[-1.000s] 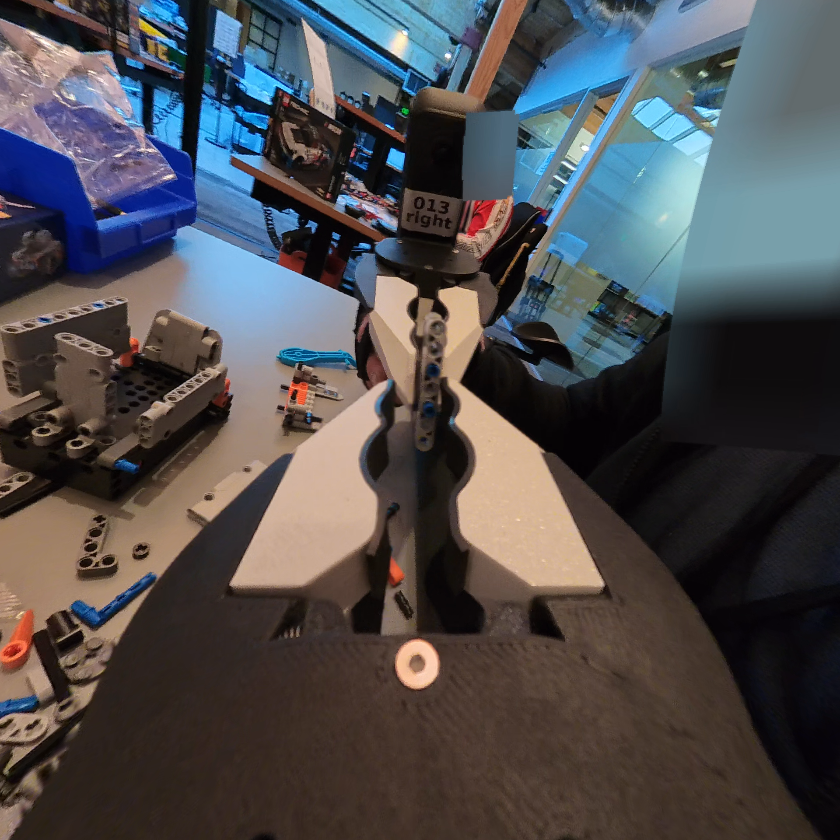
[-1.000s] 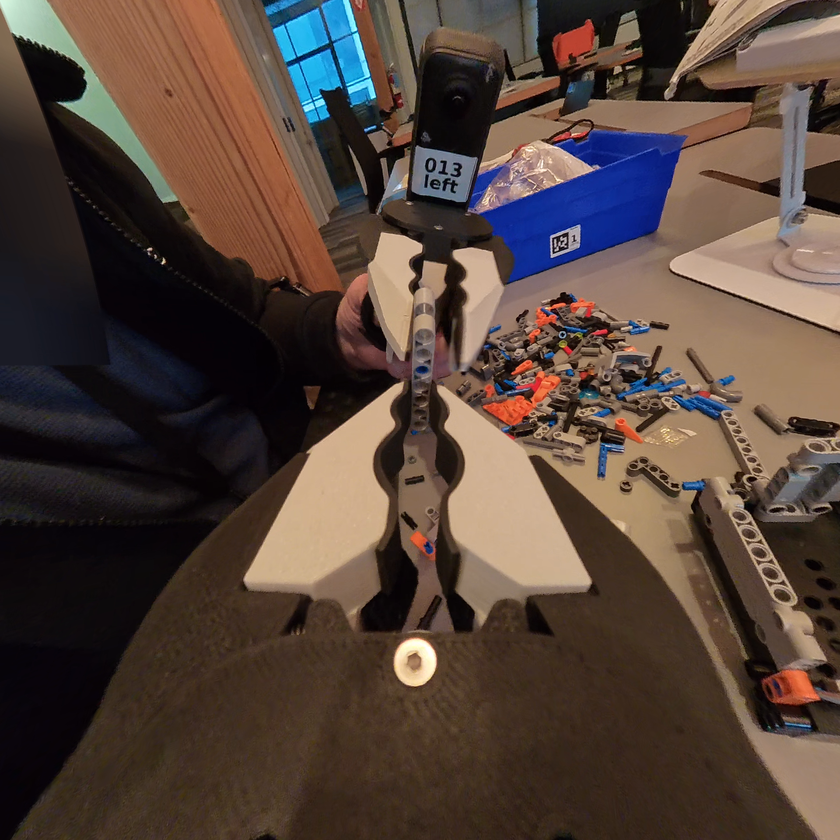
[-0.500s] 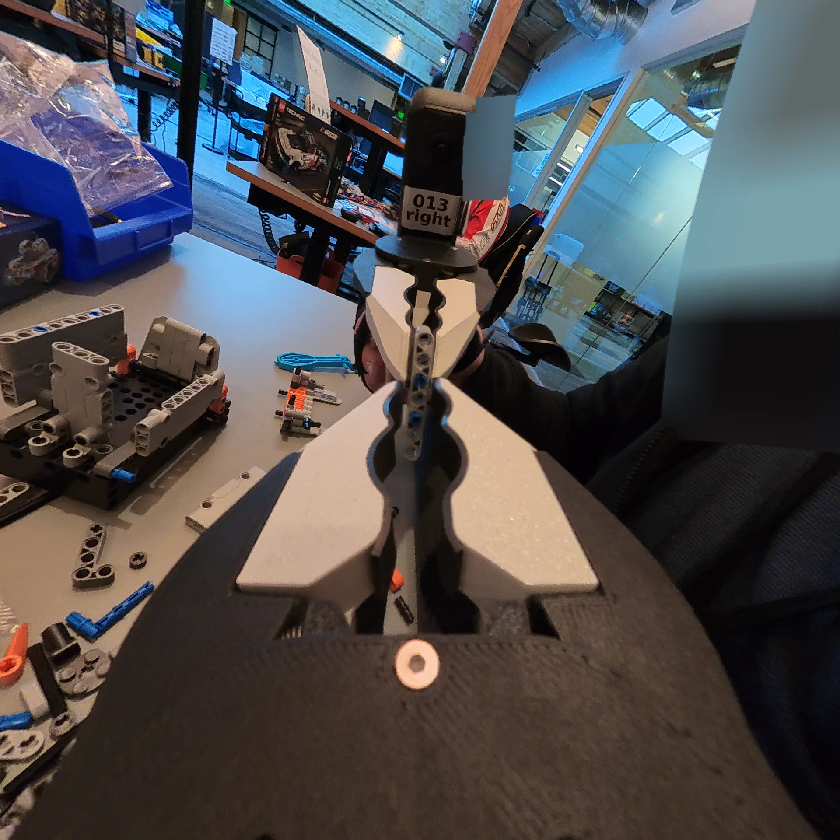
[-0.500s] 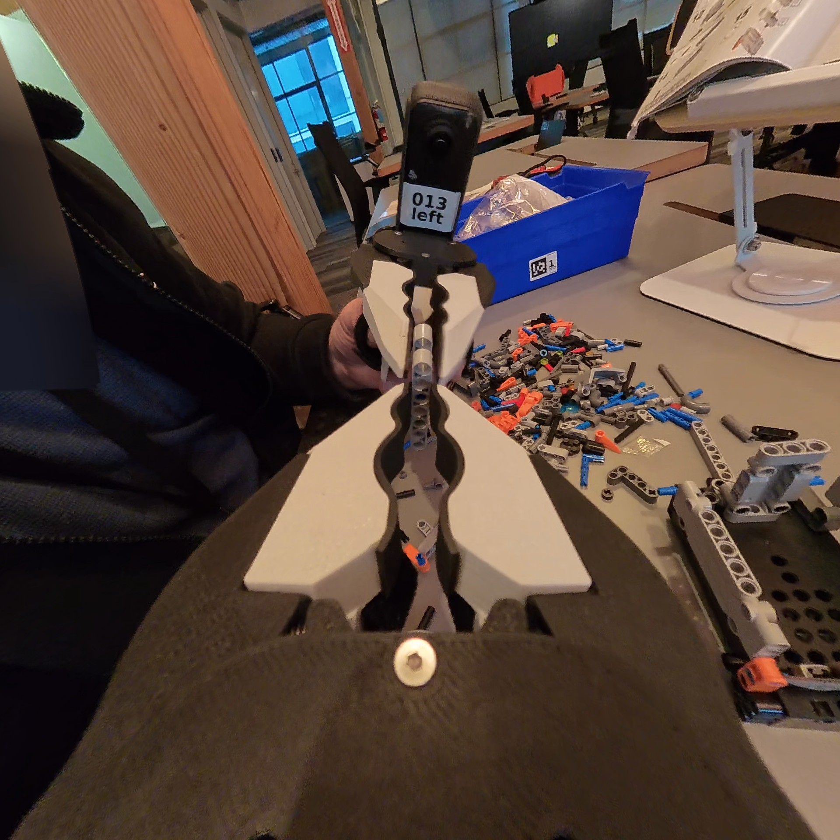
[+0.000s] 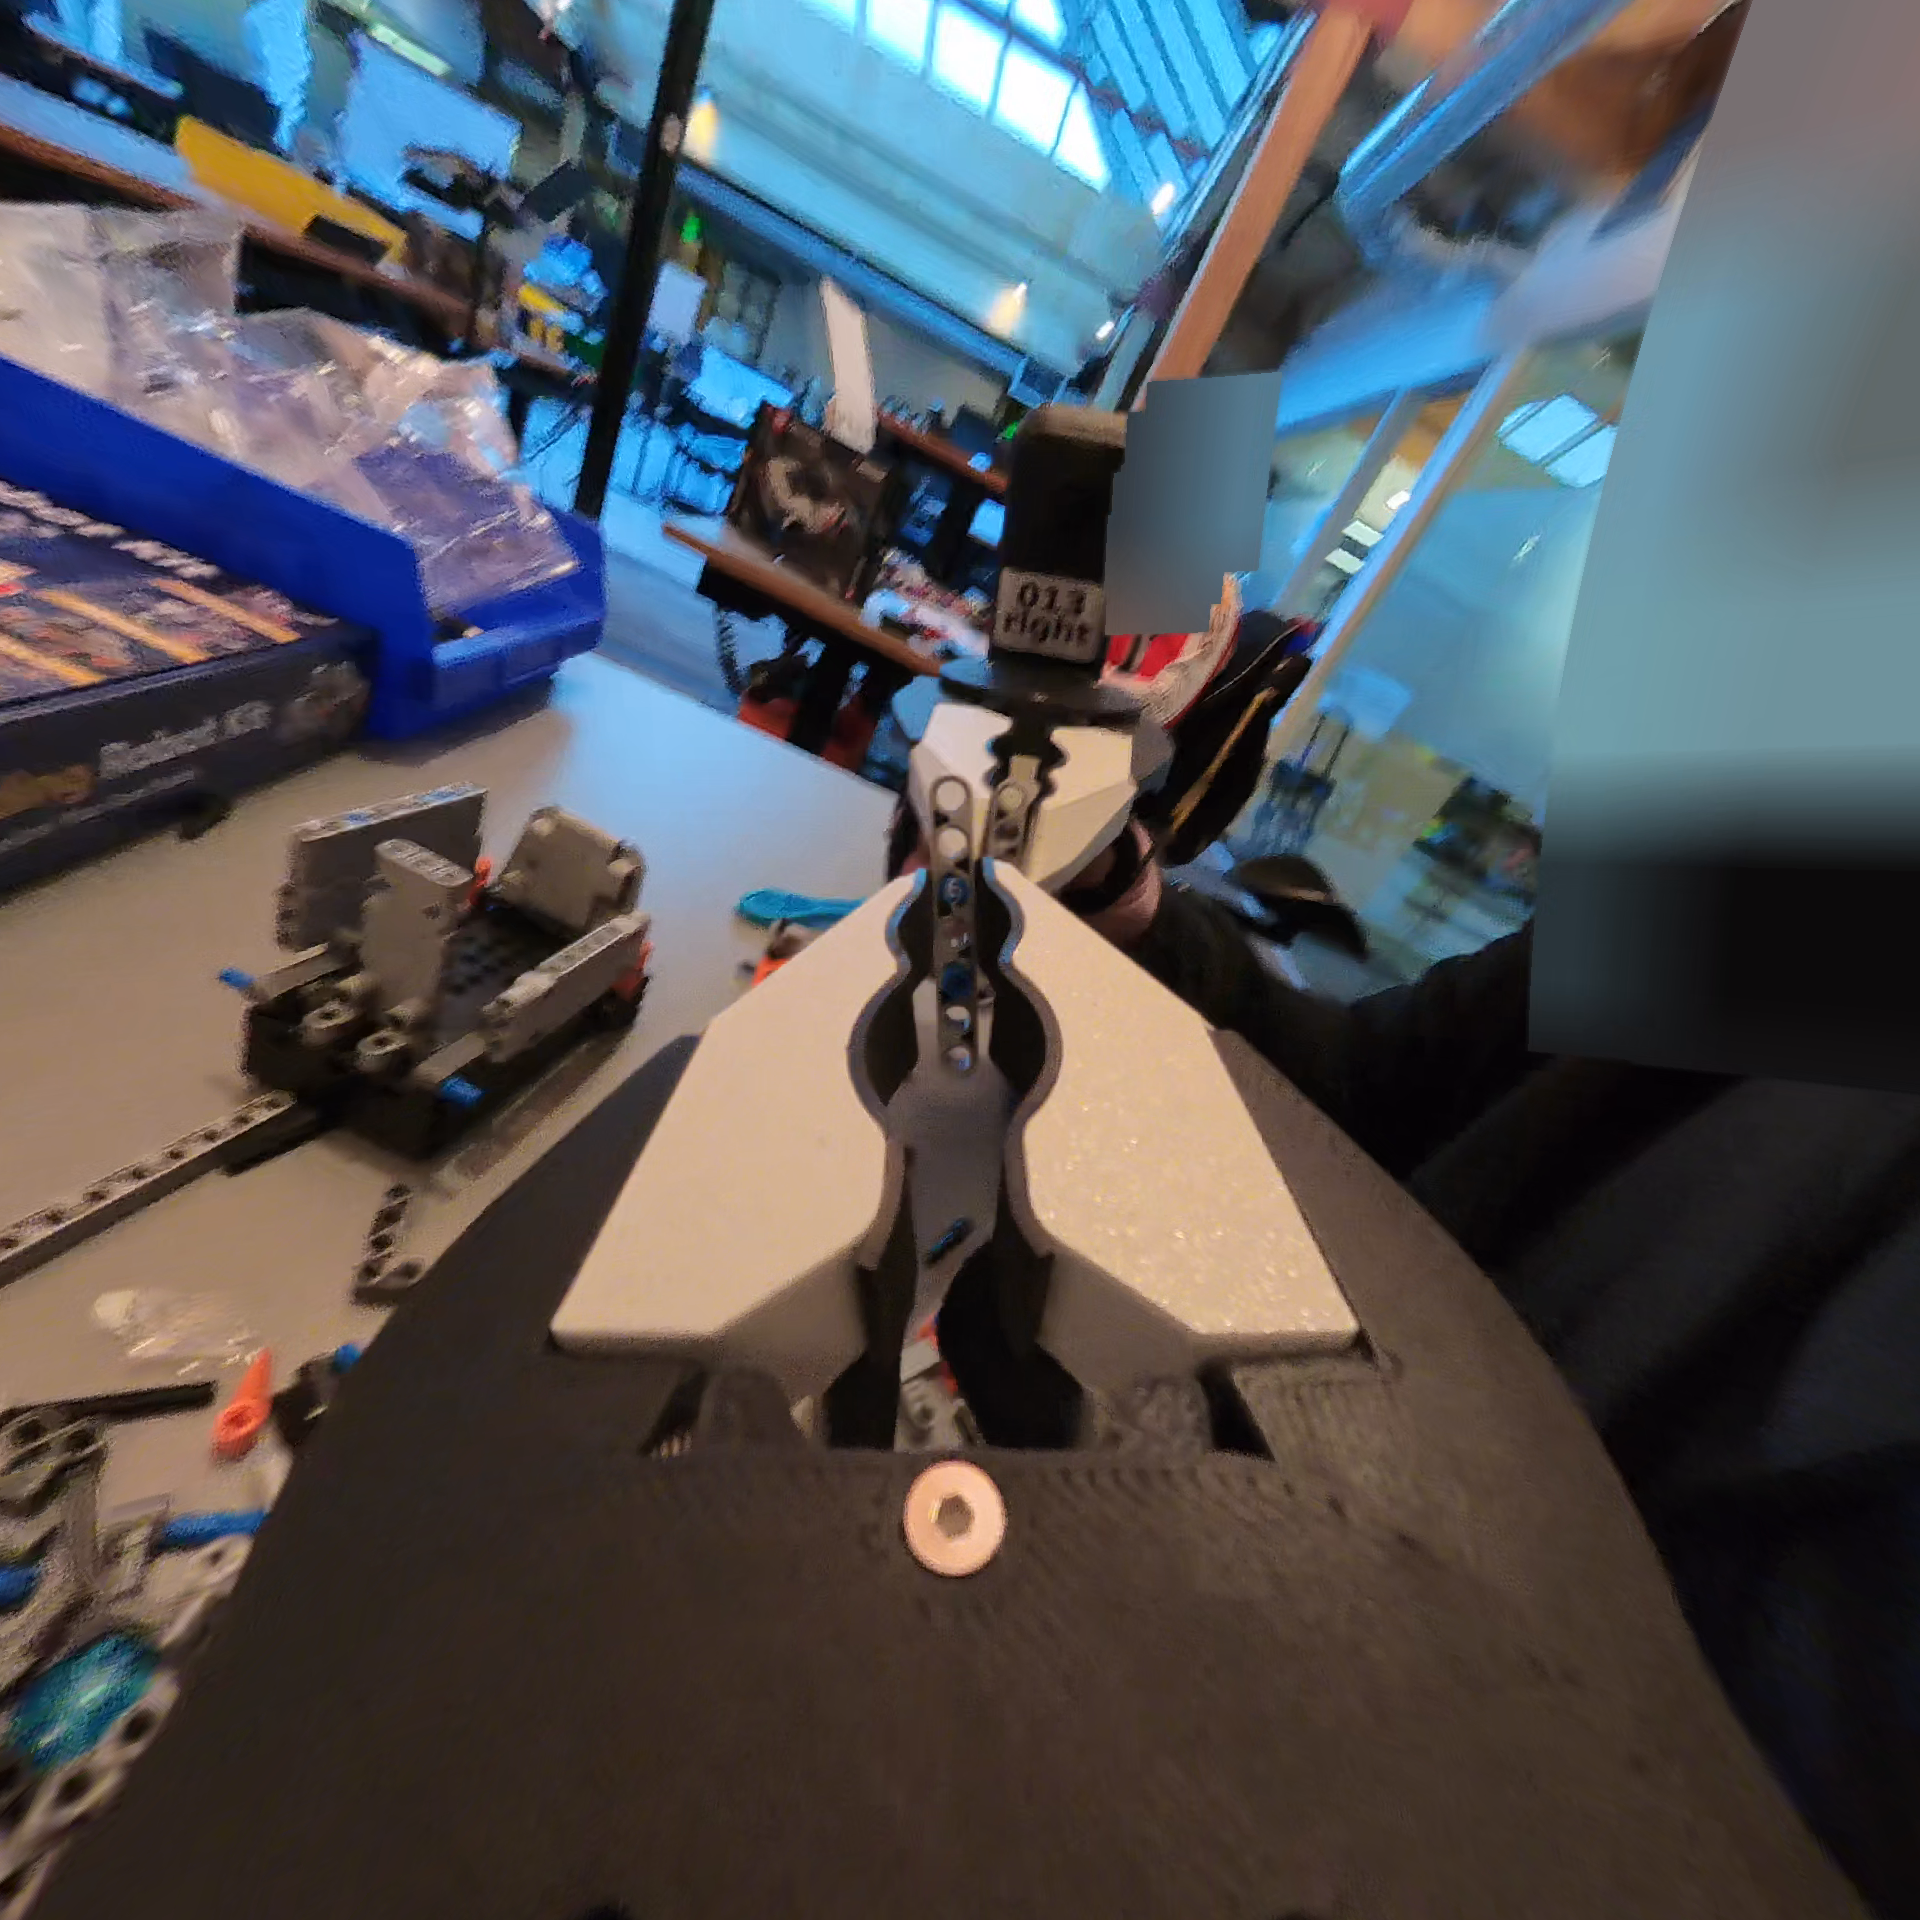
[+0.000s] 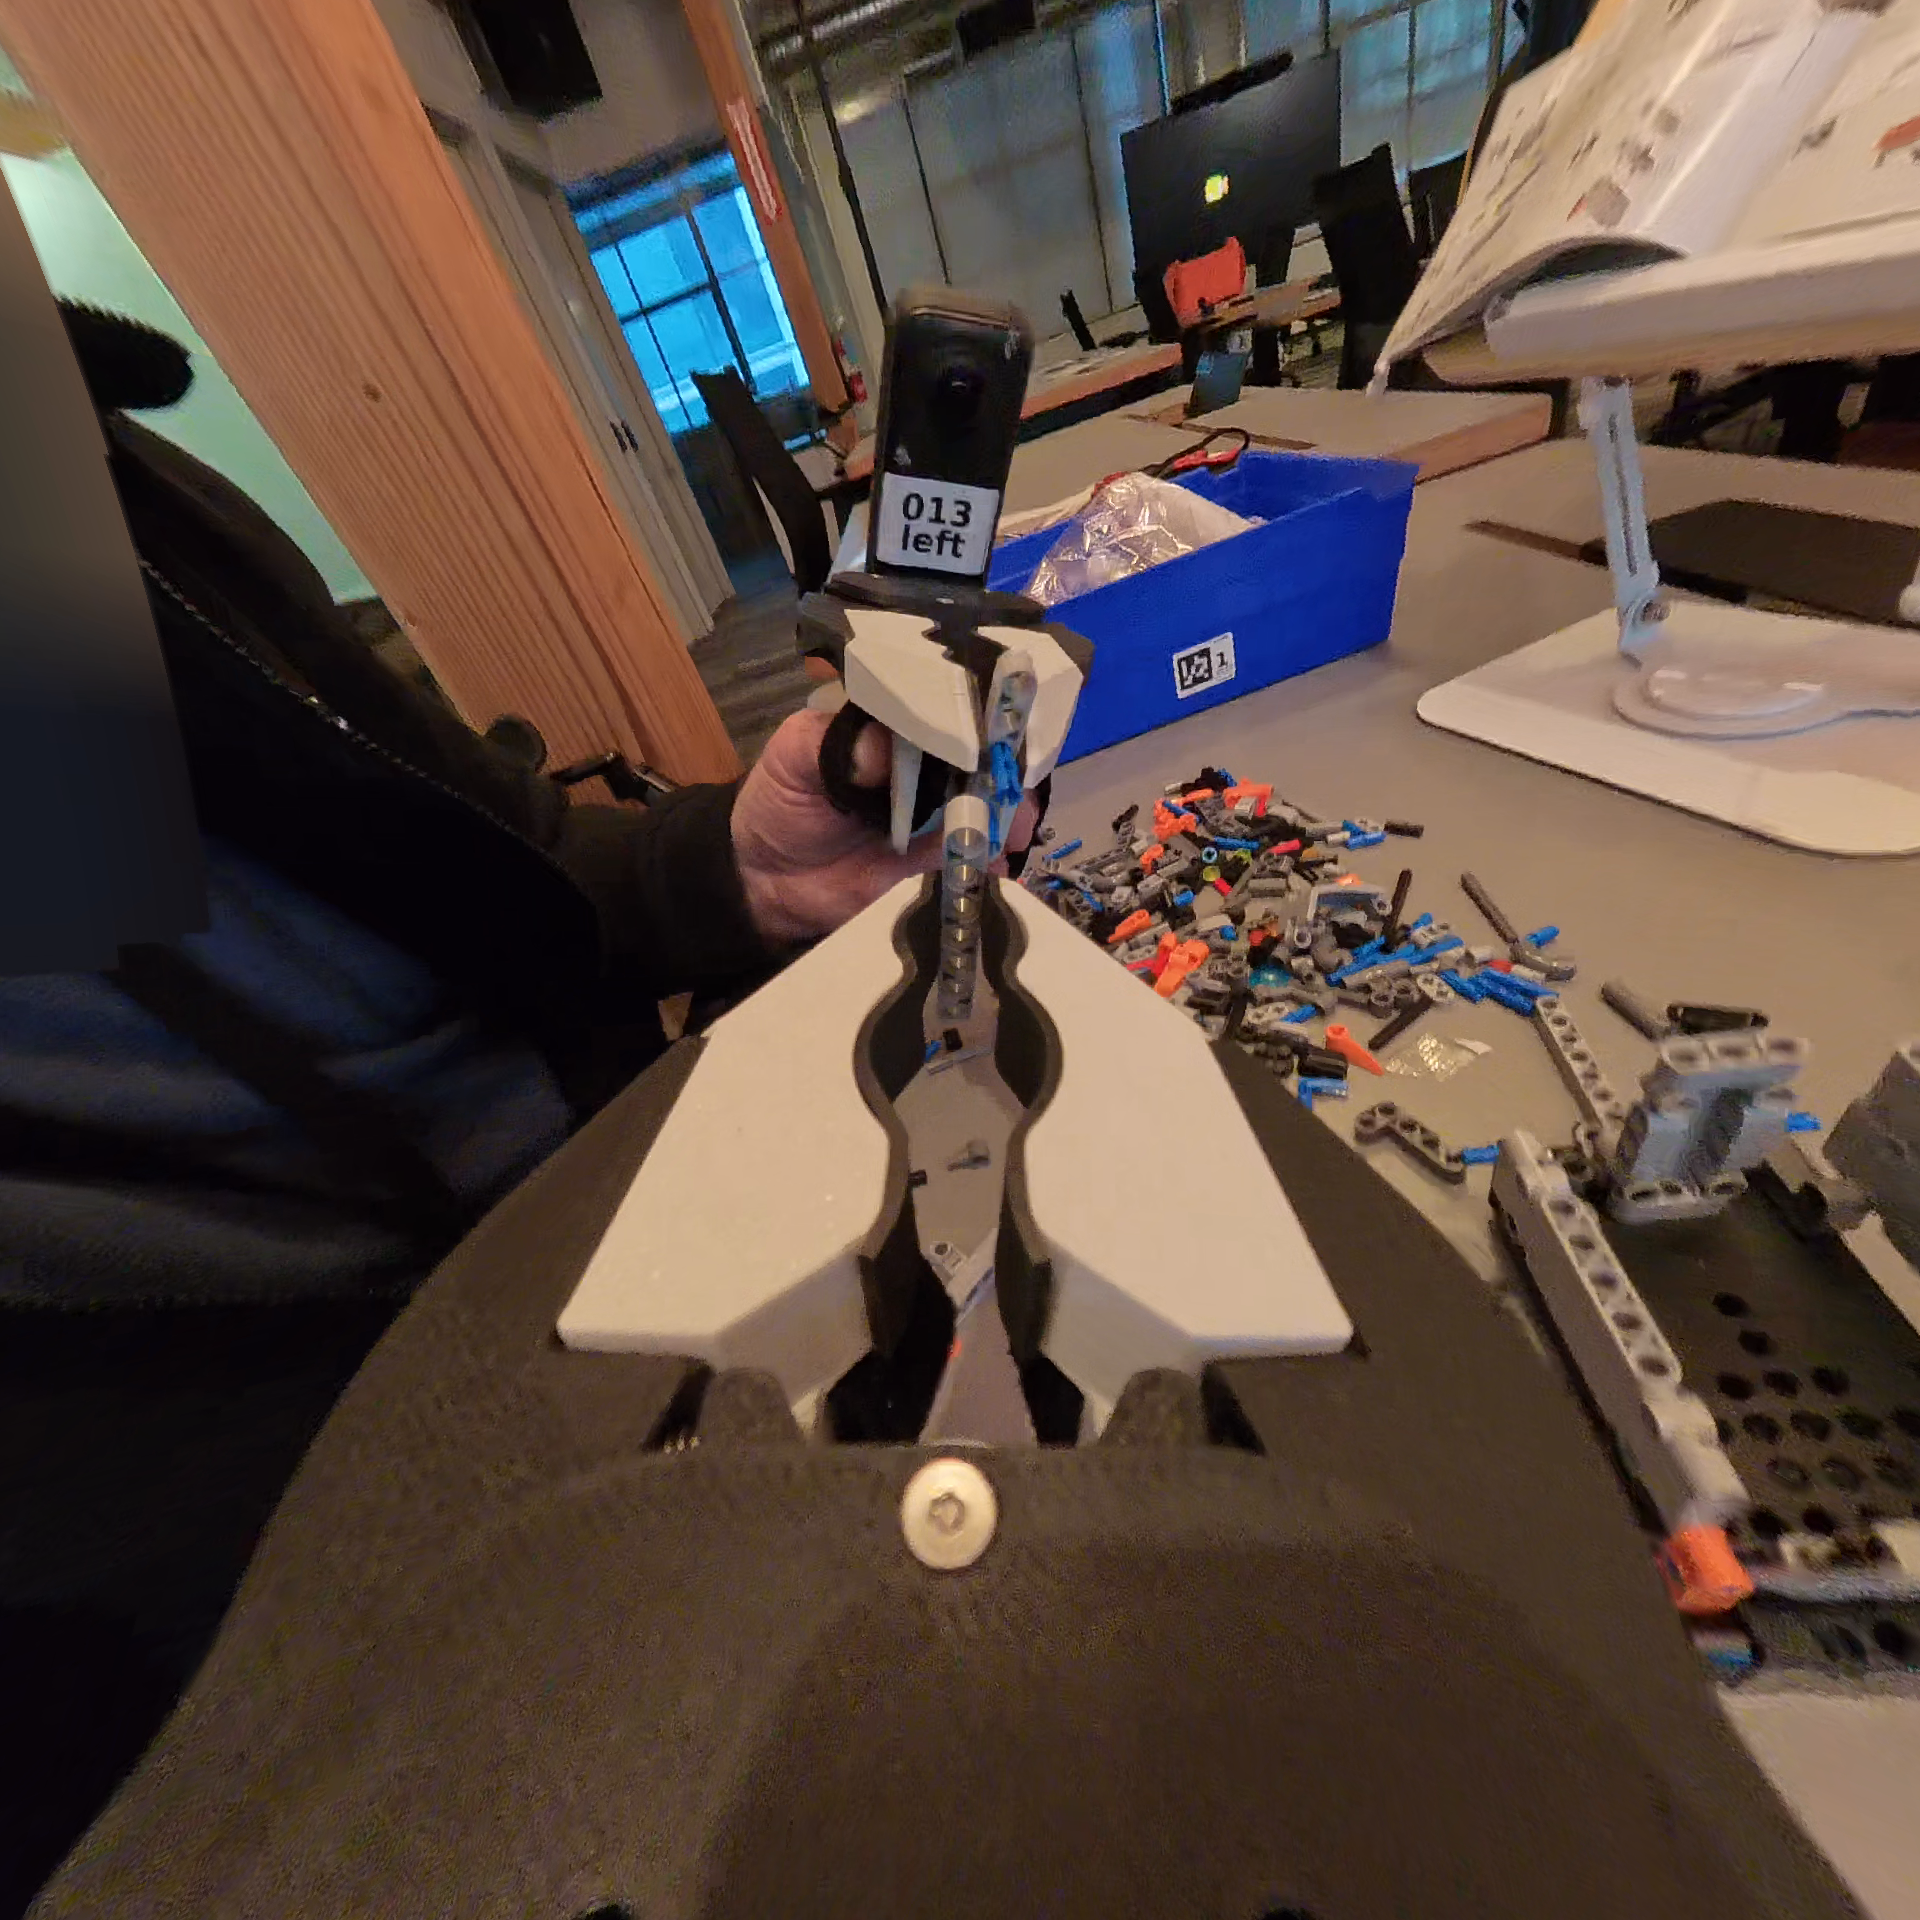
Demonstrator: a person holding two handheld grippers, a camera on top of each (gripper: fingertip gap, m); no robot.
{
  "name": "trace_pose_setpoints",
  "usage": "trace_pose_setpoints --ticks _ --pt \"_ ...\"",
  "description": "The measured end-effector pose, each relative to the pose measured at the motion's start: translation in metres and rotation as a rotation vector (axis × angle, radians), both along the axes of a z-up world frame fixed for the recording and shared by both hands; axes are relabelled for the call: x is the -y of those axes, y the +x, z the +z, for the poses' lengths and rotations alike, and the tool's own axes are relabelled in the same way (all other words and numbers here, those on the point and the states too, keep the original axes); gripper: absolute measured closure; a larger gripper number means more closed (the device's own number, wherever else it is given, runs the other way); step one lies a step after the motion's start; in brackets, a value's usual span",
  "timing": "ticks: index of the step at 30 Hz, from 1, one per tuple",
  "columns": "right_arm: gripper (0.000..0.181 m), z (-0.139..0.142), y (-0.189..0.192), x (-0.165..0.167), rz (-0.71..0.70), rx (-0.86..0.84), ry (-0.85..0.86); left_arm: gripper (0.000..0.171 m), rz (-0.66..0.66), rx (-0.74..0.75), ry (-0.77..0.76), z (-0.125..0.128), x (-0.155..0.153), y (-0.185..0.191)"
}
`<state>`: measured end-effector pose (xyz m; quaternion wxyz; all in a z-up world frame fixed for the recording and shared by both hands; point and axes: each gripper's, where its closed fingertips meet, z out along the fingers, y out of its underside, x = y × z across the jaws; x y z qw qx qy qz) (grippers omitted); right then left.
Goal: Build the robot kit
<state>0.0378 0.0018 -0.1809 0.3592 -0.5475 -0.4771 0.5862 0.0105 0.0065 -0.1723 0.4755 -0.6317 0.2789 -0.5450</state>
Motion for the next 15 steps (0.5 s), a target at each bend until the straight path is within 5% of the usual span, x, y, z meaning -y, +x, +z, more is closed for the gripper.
trace_pose_setpoints --ticks 3,10,15 --pt "0.176 -0.002 0.024 -0.017 -0.064 -0.010 -0.036 0.166 -0.012 -0.110 -0.038 -0.017 -0.005 -0.008" --pt "0.176 0.003 0.097 -0.038 -0.209 -0.024 -0.056 0.166 -0.056 -0.538 -0.182 -0.103 -0.003 -0.009" --pt "0.176 0.001 0.120 -0.037 -0.195 -0.115 -0.177 0.166 -0.063 -0.665 -0.225 -0.133 -0.004 -0.012"
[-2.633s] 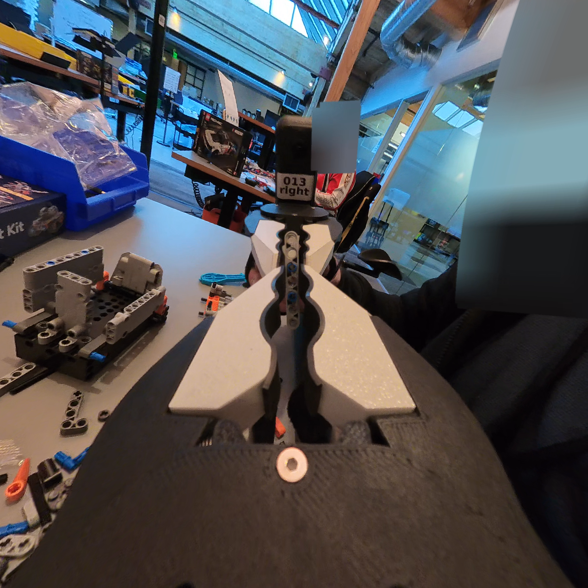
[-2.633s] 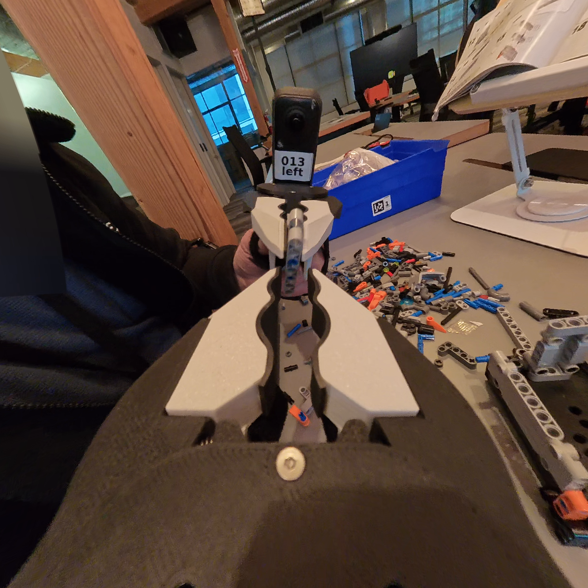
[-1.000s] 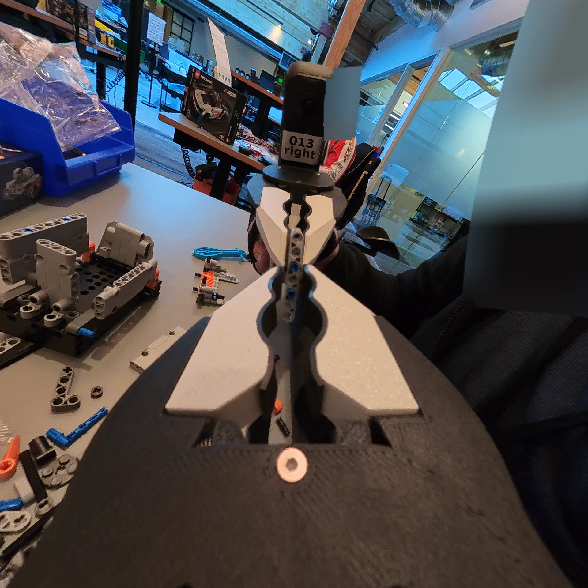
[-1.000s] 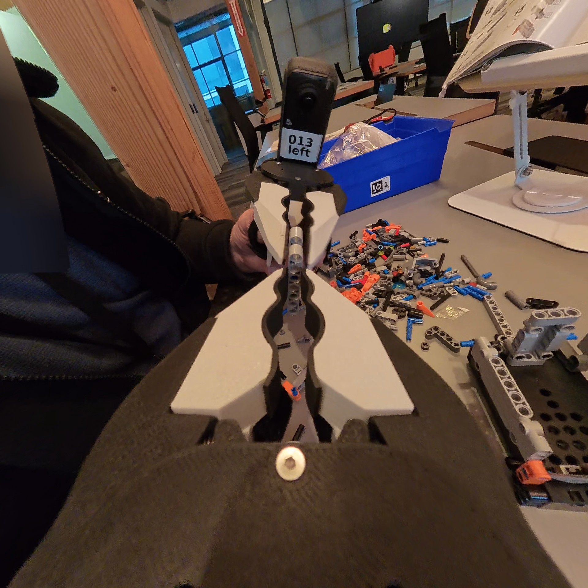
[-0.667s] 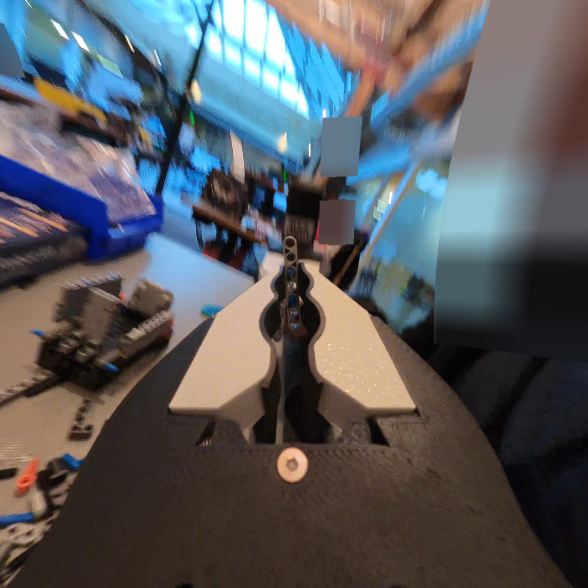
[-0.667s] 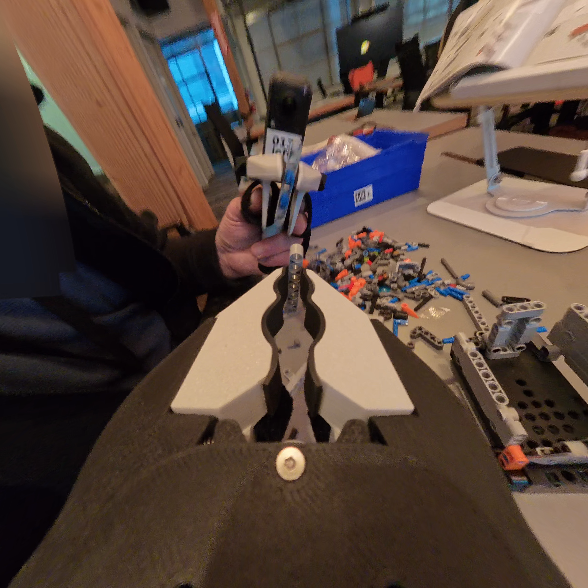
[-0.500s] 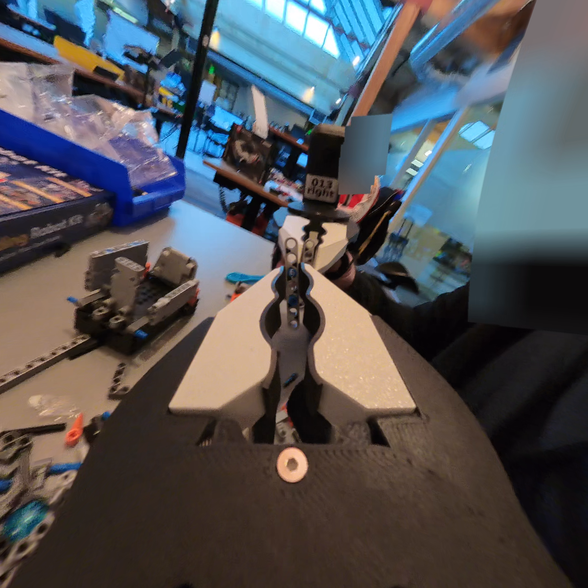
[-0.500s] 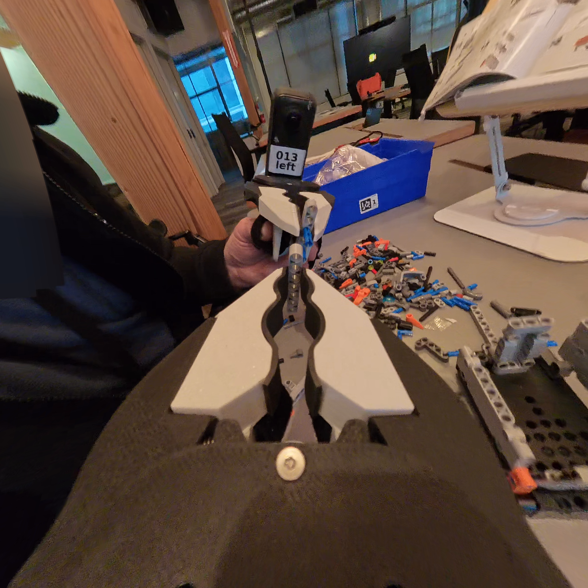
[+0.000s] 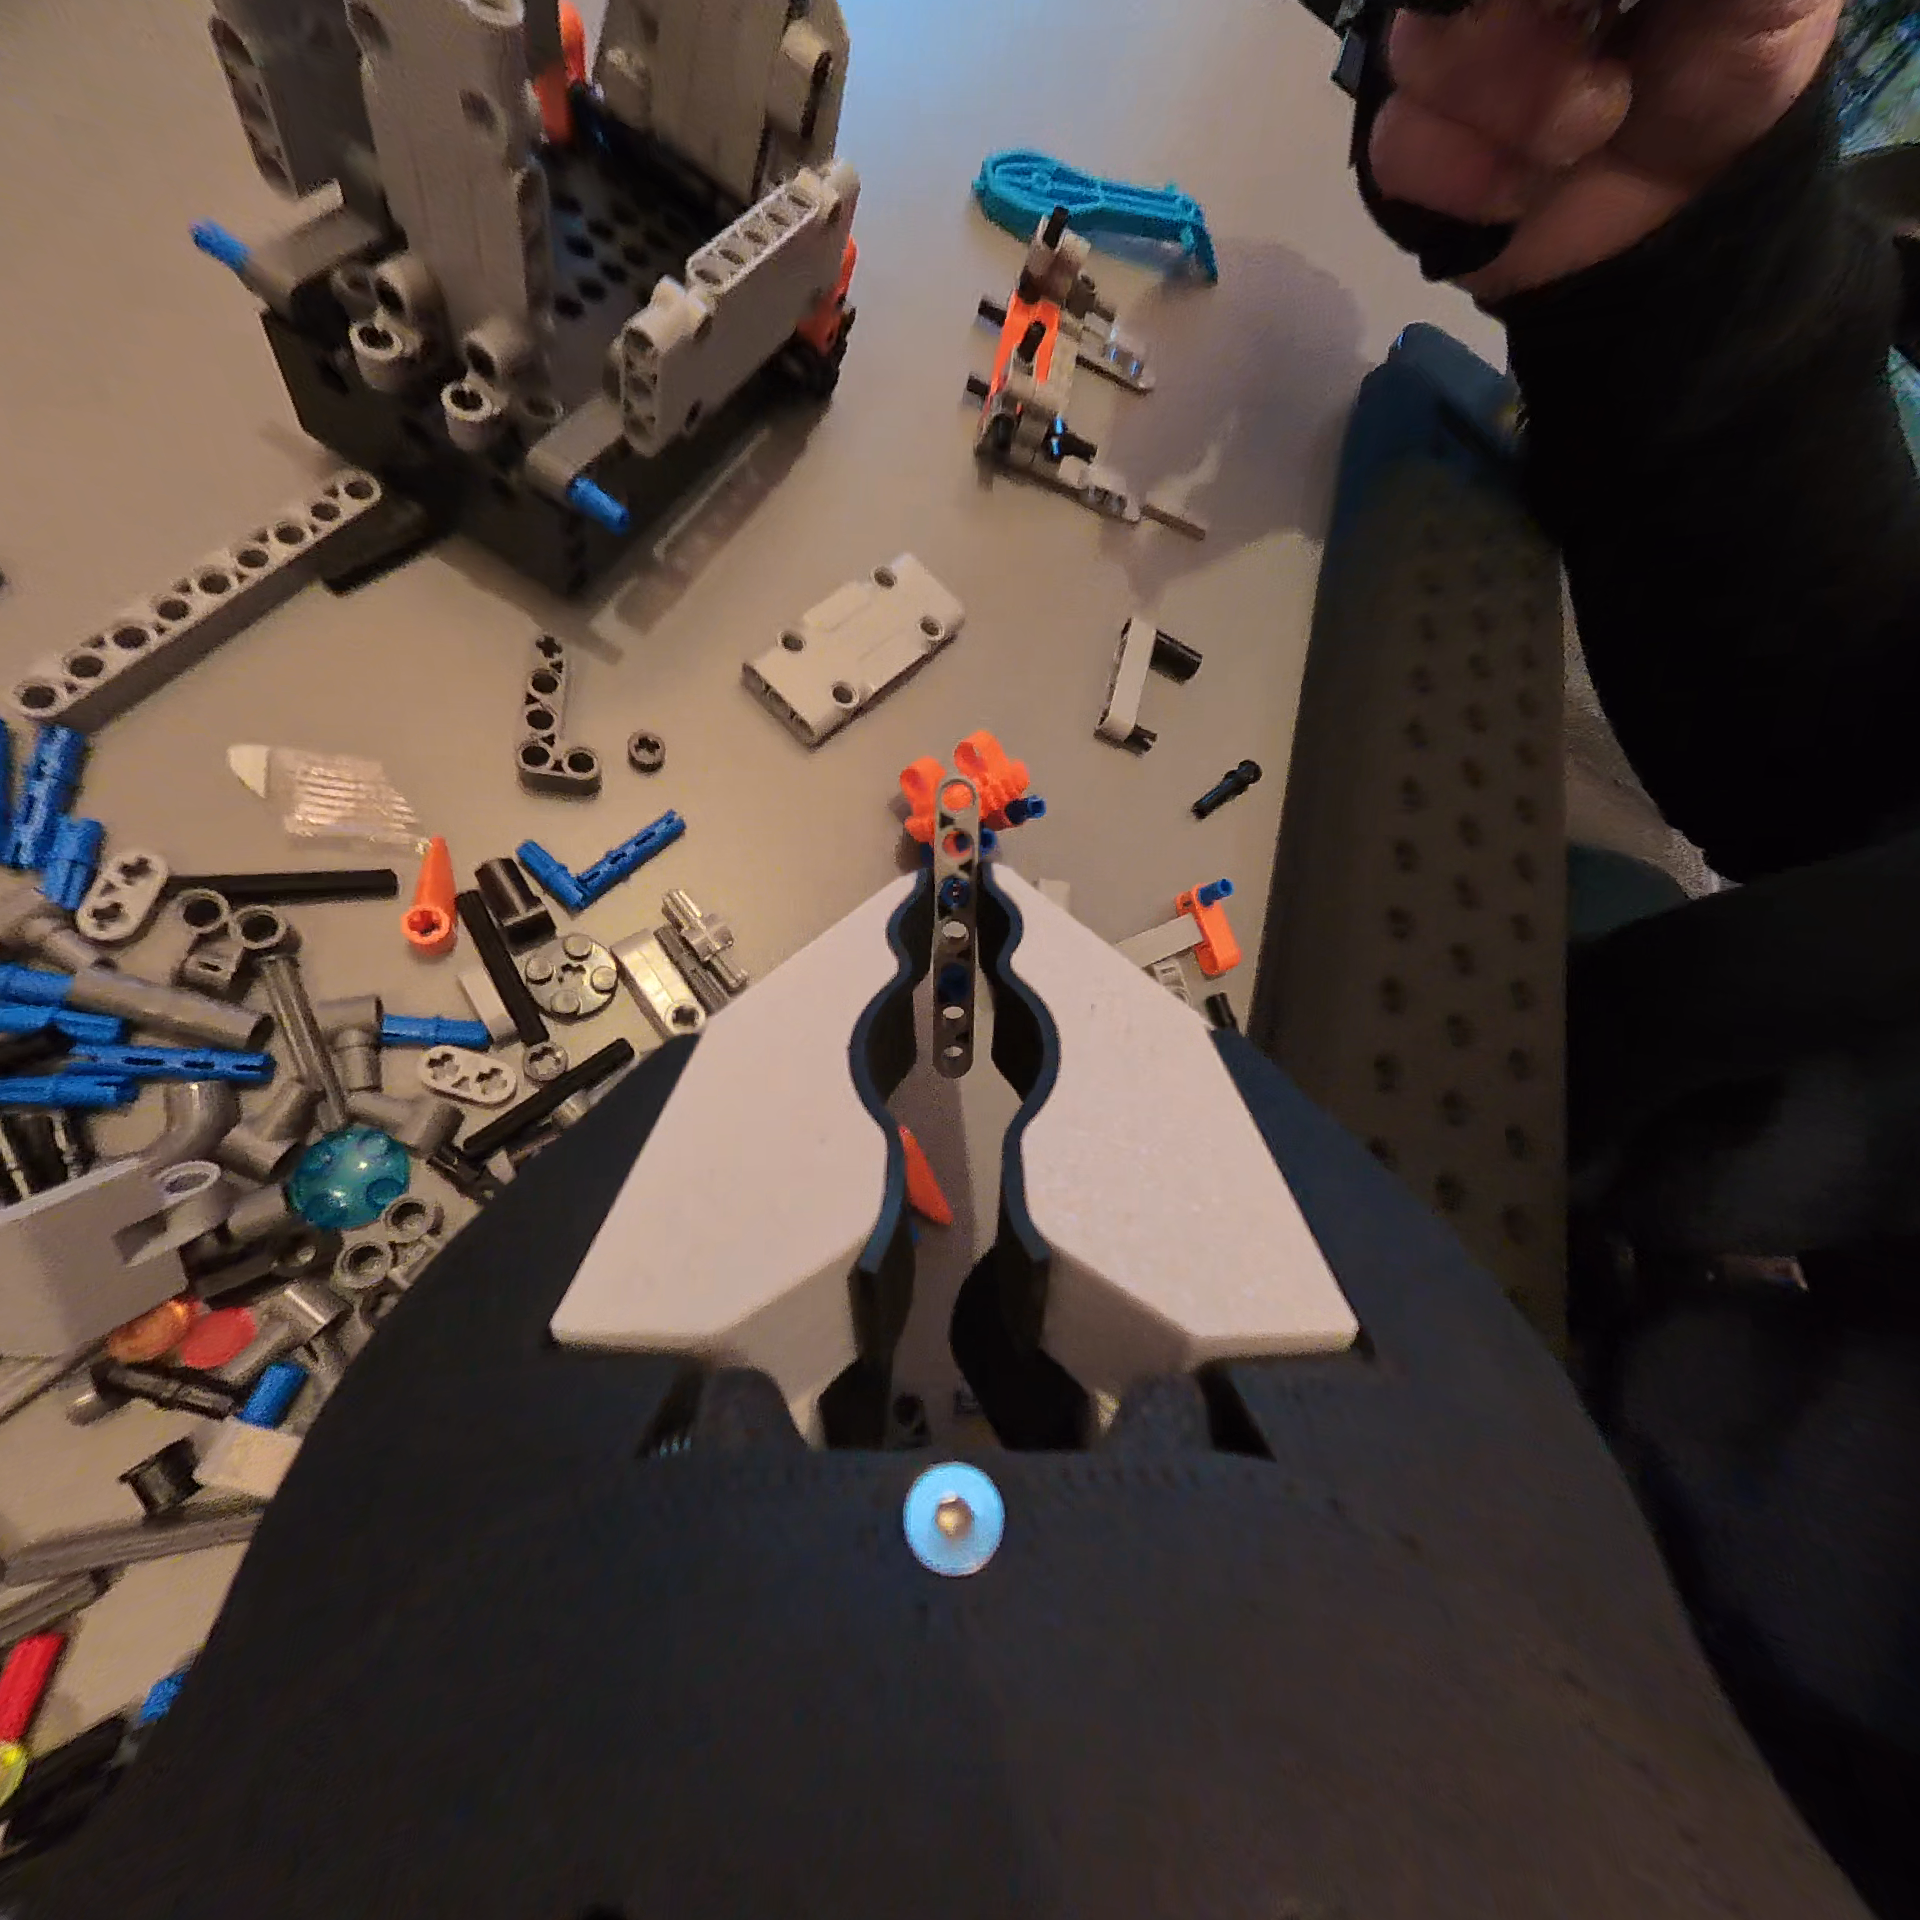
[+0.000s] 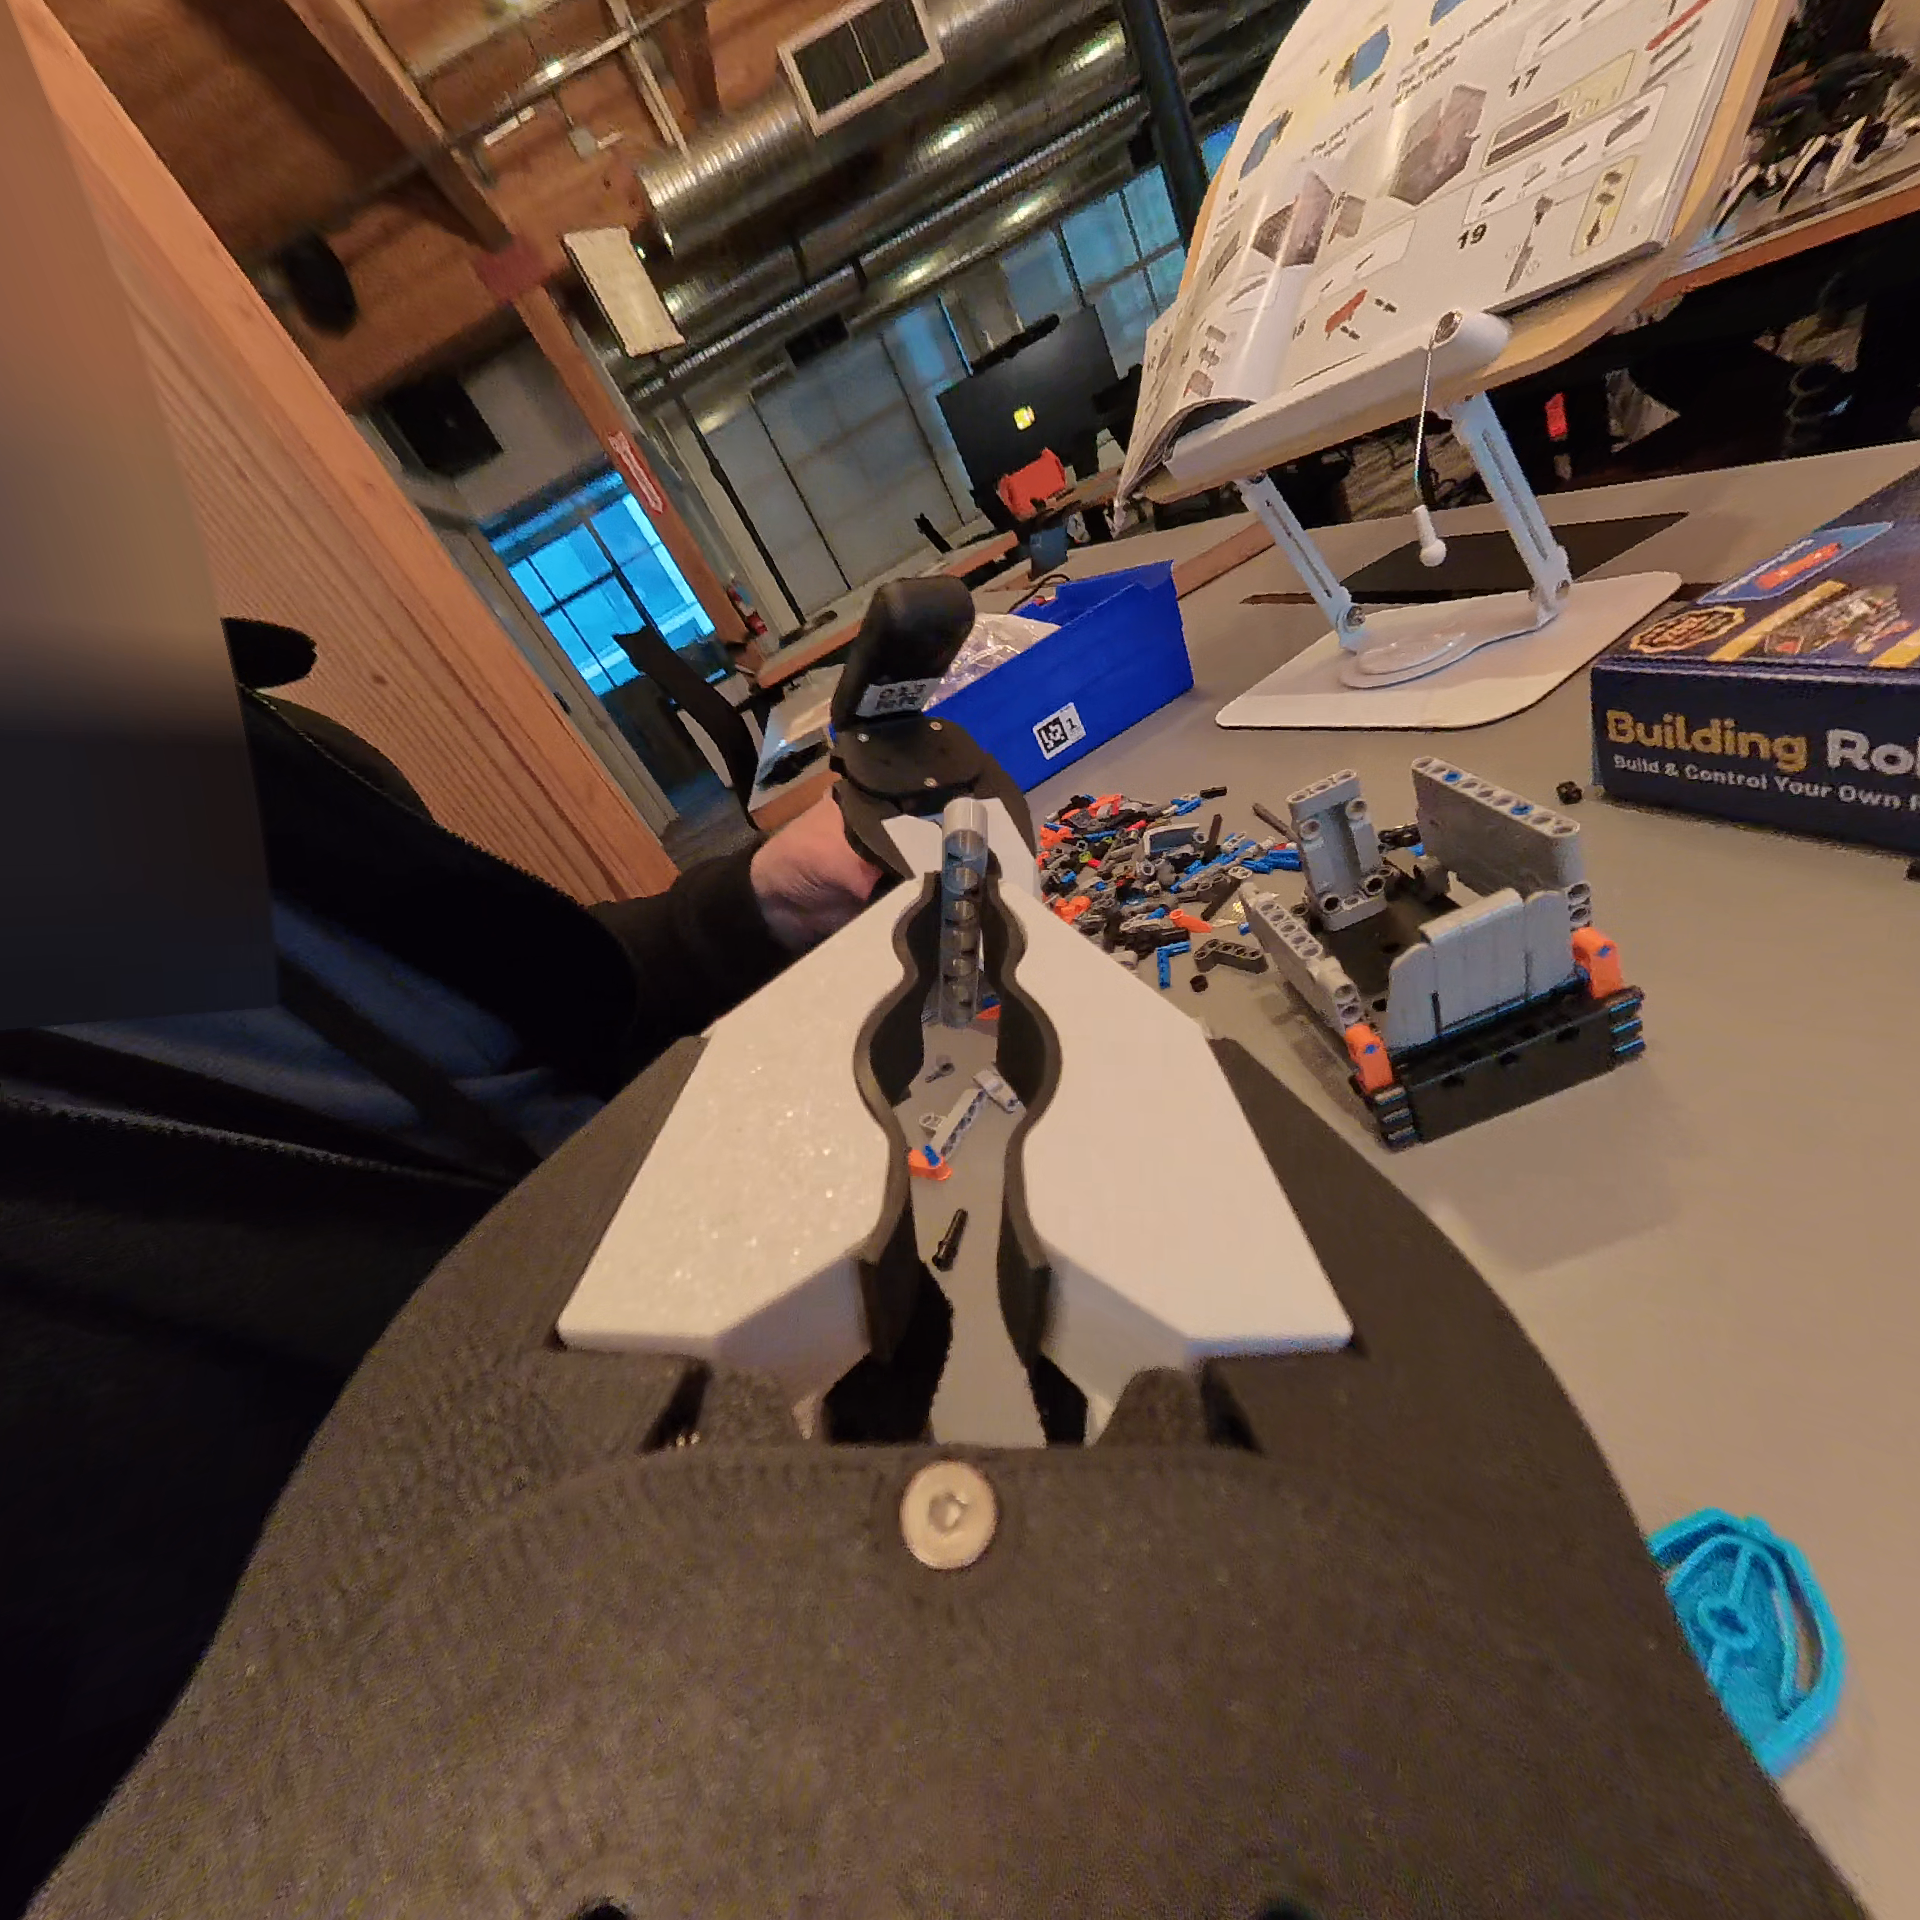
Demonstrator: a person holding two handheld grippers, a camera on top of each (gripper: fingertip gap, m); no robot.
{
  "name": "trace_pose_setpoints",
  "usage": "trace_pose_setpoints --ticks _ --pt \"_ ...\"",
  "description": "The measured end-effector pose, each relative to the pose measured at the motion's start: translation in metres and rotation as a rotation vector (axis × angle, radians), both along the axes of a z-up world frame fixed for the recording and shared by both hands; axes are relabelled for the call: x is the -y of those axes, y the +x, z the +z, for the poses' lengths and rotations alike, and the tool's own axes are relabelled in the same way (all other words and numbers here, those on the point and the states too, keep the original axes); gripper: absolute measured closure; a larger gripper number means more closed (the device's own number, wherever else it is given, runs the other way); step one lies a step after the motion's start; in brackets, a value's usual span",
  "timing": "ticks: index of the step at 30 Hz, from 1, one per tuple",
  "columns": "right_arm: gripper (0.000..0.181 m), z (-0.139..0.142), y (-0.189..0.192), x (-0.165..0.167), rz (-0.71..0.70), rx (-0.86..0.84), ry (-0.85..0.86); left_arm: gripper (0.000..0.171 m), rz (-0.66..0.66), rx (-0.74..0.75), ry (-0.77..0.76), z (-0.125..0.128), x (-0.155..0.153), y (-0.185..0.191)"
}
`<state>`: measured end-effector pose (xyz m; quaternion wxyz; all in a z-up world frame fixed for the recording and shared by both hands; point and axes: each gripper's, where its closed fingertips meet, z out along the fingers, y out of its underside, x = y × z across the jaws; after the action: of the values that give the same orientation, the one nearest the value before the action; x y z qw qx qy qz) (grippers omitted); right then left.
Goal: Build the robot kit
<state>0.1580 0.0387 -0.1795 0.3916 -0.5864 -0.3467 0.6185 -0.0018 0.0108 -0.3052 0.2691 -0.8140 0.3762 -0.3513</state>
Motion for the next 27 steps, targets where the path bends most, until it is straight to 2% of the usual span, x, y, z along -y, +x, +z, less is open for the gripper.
trace_pose_setpoints --ticks 4,8,13,18,27 --pt "0.176 -0.001 0.012 0.003 -0.015 0.000 -0.003 0.163 0.000 -0.040 -0.032 -0.013 0.001 -0.001" --pt "0.176 -0.002 0.029 0.007 -0.069 0.066 0.033 0.151 0.008 -0.054 -0.031 -0.016 -0.001 -0.001" --pt "0.176 -0.010 0.043 0.017 -0.129 0.212 0.082 0.141 0.017 0.019 0.072 0.009 -0.005 -0.002" --pt "0.176 -0.028 0.034 0.031 -0.128 0.371 0.143 0.136 0.009 0.144 0.157 0.043 -0.003 0.000" --pt "0.176 -0.080 0.022 0.035 -0.158 0.723 0.315 0.137 -0.130 0.041 0.202 0.040 0.011 0.033"
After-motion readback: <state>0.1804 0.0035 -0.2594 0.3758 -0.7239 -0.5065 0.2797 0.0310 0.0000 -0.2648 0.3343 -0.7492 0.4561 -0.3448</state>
